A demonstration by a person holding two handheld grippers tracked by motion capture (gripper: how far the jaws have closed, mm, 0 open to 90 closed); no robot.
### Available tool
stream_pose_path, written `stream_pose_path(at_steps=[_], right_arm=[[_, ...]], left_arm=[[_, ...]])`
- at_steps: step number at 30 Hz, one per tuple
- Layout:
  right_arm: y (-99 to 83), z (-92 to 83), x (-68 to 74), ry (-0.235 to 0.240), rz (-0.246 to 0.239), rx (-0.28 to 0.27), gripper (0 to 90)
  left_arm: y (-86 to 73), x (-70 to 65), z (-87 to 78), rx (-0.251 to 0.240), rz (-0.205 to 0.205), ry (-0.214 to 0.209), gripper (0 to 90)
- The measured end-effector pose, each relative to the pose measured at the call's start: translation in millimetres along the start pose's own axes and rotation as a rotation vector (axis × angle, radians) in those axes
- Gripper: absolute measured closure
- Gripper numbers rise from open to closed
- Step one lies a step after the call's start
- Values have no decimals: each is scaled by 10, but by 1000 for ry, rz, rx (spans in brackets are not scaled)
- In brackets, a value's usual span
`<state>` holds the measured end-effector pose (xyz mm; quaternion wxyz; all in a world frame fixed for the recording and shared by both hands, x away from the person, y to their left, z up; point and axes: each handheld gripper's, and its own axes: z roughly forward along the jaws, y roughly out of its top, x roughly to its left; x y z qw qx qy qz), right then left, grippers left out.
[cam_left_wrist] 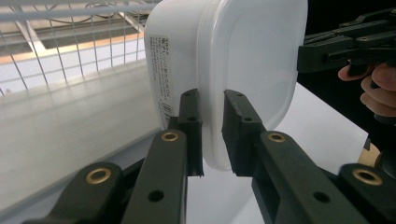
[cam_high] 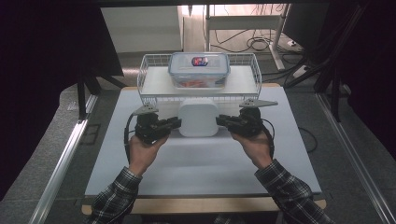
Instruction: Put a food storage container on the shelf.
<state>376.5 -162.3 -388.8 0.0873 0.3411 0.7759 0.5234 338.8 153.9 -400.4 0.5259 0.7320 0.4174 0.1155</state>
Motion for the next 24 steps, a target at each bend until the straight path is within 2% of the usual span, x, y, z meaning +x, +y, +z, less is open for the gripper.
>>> stream_pose_path(at_steps=[12, 24], right_arm=[[230, -48, 9, -2, -8, -45, 785], [556, -106, 23, -19, -33, -69, 784]], left_arm=[[281, -18, -80, -21, 28, 8, 789], [576, -14, -150, -50, 42, 23, 788]])
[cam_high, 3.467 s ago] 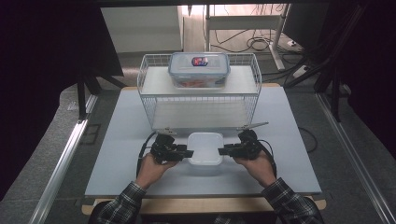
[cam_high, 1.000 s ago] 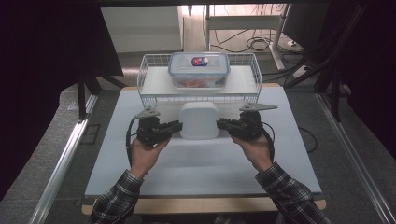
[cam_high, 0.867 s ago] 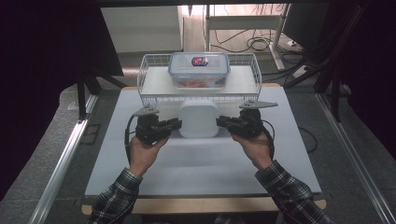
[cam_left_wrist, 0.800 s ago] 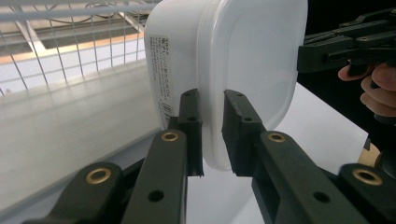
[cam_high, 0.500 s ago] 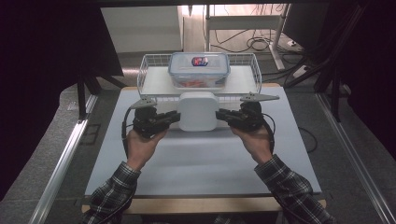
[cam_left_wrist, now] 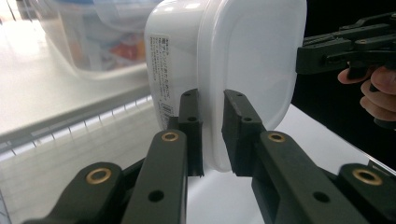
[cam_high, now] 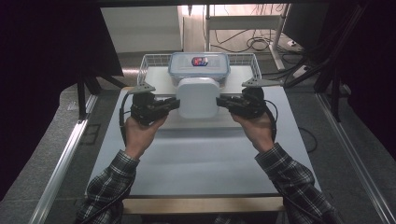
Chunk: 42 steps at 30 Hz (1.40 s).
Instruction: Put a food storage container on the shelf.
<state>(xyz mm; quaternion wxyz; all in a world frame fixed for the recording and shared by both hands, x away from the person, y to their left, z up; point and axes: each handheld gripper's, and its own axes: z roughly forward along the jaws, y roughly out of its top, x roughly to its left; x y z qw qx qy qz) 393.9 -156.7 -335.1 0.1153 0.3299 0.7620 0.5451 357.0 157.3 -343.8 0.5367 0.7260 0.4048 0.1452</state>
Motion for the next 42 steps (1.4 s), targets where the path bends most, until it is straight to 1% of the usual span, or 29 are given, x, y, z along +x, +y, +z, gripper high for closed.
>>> stream_pose_path(at_steps=[9, 14, 15, 16, 25, 33, 36, 40, 42], right_arm=[[281, 7, -6, -12, -12, -20, 782], [421, -9, -9, -18, -16, -37, 781], [471, -16, -15, -24, -20, -45, 781], [471, -16, -15, -24, -20, -45, 781], [700, -39, -52, -46, -17, -67, 779], [903, -27, -106, -65, -15, -80, 776], [955, -12, -139, -66, -6, -75, 775], [999, 16, -172, -73, -1, -72, 771], [1014, 37, -190, -75, 5, -71, 769]], left_arm=[[252, 52, -46, -29, 1, 2, 788], [388, 59, -62, -42, 14, 6, 788], [416, 59, -64, -43, 17, 7, 787], [443, 61, -63, -46, 18, 6, 787], [707, 98, -46, -52, 27, 3, 787], [910, 160, -2, -54, 18, -2, 787], [948, 193, 27, -55, 7, -7, 785], [987, 227, 68, -53, -1, -2, 779], [1003, 245, 95, -55, -15, 2, 776]])
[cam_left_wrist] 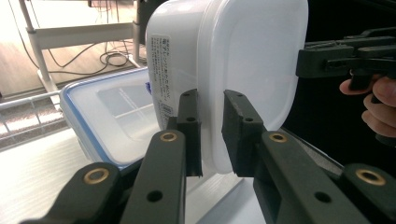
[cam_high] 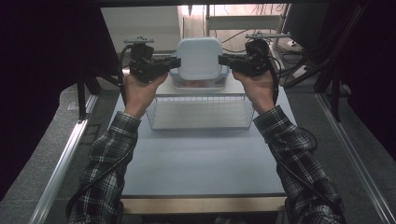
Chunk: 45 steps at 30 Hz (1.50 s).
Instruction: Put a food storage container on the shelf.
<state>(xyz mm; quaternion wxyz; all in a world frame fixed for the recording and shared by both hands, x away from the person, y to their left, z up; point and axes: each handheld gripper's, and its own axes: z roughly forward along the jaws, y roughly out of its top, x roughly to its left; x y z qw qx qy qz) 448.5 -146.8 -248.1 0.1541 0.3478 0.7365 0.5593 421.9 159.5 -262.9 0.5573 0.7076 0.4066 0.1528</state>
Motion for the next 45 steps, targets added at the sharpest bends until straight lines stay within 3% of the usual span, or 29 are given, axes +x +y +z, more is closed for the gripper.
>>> stream_pose_path(at_steps=[5, 9, 14, 25, 36, 45], right_arm=[[24, 49, -49, -2, 16, 6, 757], [41, 75, -65, 3, 14, 8, 725], [55, 137, -82, -14, 9, 21, 692], [76, 248, -166, 4, 43, 37, 632], [132, 356, -223, -10, 74, 34, 536], [195, 438, -269, -56, 81, 10, 523]], left_arm=[[21, 46, 42, -10, -8, -11, 761], [38, 60, 74, -17, -2, -22, 682], [37, 89, 139, -21, -11, -11, 650], [52, 180, 226, -14, -33, -4, 626], [175, 230, 305, -14, -19, 73, 509], [289, 210, 376, 4, 14, 132, 520]])
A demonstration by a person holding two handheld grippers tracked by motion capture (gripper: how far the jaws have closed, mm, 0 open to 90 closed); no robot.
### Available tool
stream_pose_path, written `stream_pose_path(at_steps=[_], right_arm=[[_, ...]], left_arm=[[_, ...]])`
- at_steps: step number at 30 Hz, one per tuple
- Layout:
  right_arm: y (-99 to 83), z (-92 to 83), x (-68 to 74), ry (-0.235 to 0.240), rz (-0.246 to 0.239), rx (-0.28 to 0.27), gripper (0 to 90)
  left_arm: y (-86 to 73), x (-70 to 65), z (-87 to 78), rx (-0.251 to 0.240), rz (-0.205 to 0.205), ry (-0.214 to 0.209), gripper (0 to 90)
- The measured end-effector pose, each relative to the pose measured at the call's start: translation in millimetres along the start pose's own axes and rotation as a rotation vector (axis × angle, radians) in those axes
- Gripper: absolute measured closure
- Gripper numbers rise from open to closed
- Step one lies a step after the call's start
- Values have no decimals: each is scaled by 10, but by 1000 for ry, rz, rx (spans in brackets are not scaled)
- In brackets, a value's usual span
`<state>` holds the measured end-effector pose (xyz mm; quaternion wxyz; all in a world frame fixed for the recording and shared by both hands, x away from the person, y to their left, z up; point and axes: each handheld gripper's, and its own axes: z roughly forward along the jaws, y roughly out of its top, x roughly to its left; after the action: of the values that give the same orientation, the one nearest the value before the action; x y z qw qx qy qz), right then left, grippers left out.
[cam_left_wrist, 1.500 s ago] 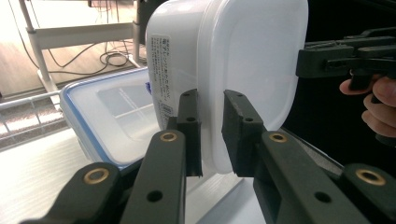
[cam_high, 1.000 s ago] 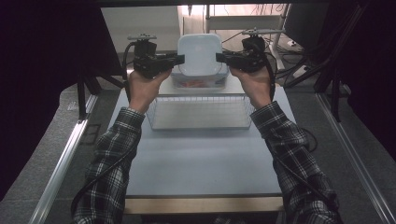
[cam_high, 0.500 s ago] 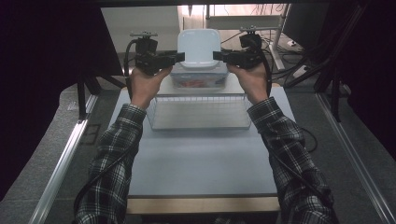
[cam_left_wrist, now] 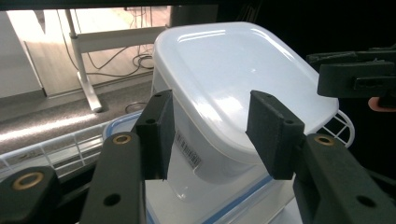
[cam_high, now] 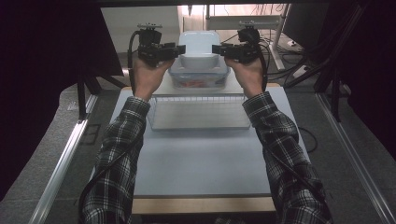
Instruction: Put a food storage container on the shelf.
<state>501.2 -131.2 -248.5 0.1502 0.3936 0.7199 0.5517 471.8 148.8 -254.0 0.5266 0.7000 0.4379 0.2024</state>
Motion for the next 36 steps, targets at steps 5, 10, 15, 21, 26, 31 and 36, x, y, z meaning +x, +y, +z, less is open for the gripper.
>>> stream_pose_path(at_steps=[5, 10, 15, 21, 26, 31, 36], right_arm=[[12, 10, -5, 0, 4, -7, 523], [13, -16, 21, 21, -11, -10, 478], [-12, -45, 44, 55, -36, 9, 381], [-110, -81, 61, 91, -71, 44, 255], [-193, -105, 94, 103, -120, 41, 170], [-297, -139, 129, 112, -150, 41, 127], [-398, -207, 127, 128, -158, 34, 105]], left_arm=[[3, -2, 2, -5, -2, -6, 511], [13, -37, -36, -15, 13, -9, 471], [-30, -70, -94, -32, 44, -27, 357], [-167, -82, -128, -10, 75, -66, 237], [-298, -74, -150, -10, 87, -97, 165], [-438, -85, -145, 18, 88, -114, 121], [-539, -103, -178, 28, 81, -125, 113]])
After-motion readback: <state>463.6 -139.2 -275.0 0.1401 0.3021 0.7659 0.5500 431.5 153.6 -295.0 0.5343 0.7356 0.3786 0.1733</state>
